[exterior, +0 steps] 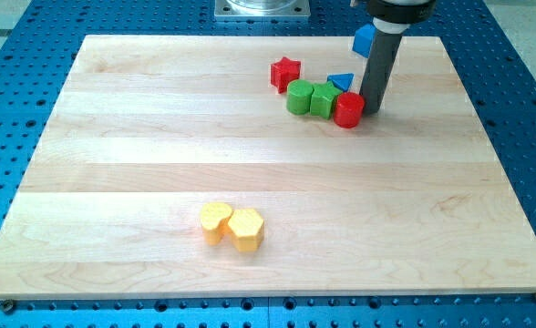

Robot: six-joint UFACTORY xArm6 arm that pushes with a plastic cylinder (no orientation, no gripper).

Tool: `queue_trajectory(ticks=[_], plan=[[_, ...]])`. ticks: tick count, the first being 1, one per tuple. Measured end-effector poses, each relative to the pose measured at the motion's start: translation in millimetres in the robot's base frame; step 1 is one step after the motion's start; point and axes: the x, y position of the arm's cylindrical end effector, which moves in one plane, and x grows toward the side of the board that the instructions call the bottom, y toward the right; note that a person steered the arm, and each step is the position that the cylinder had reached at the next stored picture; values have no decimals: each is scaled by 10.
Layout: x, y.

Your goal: Keep cube at the center top

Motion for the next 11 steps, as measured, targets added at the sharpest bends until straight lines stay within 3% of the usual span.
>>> queue_trajectory(ticks=[1, 3, 5, 7, 8, 9, 10, 11], plan=[[-11, 243], [-1264, 516], [-1633, 539], [-1680, 343], [-1661, -387], [-1382, -1190], [-1316, -1418], [-1344, -1283]])
